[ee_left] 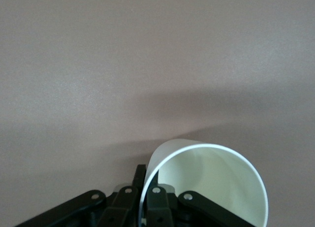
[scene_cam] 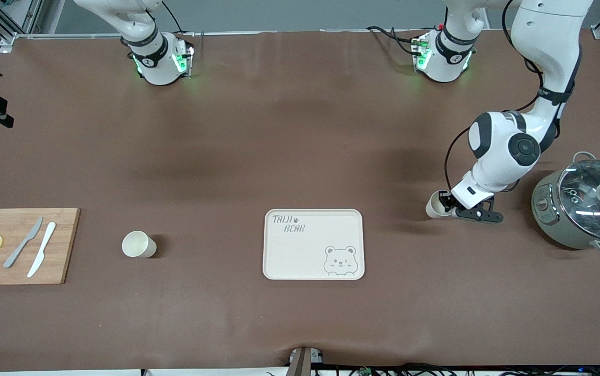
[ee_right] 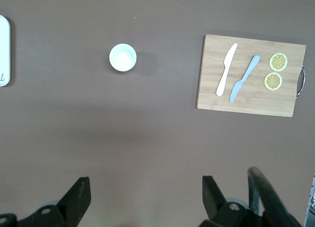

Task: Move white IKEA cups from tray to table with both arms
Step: 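Lower the held cup onto the table beside the pot with the left gripper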

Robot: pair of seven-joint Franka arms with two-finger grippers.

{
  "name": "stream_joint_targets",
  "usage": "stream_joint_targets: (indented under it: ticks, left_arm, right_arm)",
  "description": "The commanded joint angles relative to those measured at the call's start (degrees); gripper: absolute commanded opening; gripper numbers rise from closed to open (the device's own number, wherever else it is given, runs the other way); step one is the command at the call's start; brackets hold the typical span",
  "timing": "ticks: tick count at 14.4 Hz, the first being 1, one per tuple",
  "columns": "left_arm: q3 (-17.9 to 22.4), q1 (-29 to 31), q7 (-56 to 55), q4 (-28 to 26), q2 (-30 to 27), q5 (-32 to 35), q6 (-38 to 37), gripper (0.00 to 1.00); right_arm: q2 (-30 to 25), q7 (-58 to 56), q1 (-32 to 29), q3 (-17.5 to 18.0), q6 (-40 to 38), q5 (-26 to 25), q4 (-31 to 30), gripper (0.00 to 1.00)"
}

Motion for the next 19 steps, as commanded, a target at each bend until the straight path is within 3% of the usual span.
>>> stream_joint_targets:
  ticks: [1, 9, 10, 11, 15, 19]
  left_arm:
    - [-0.7, 0.6, 1.8, 1.0, 1.9, -1.7, 2.2, 0.0]
    - [-0.7, 0.6, 1.9, 1.1, 3.2, -1.7, 4.1, 0.0]
    - [-0.8, 0.6, 2.1, 1.2, 3.5, -1.7, 4.3, 0.44]
    - [-0.7, 0.5, 2.3, 1.2, 3.7, -1.6, 4.5, 0.99]
    - [-0.6, 0.2, 1.9, 0.9, 2.0, -1.7, 3.6, 1.0]
    - [-0.6, 0.6, 1.2, 1.1, -2.3, -1.7, -3.6, 1.0]
  right_arm:
    - [1.2, 0.6, -1.0, 0.2, -0.6, 0.3, 1.0, 1.0]
    - [1.6, 0.7, -0.6, 0.2, -0.1, 0.3, 1.0, 1.0]
    - [1.7, 0.7, -0.6, 0.2, -0.1, 0.4, 1.0, 1.0]
    - [1.8, 0.6, -0.6, 0.2, -0.1, 0.5, 1.0, 1.0]
    - [2.3, 0.6, -0.6, 0.2, 0.0, 0.5, 1.0, 1.0]
    - [3.5, 0.6, -0.6, 0.2, -0.1, 0.5, 0.9, 1.0]
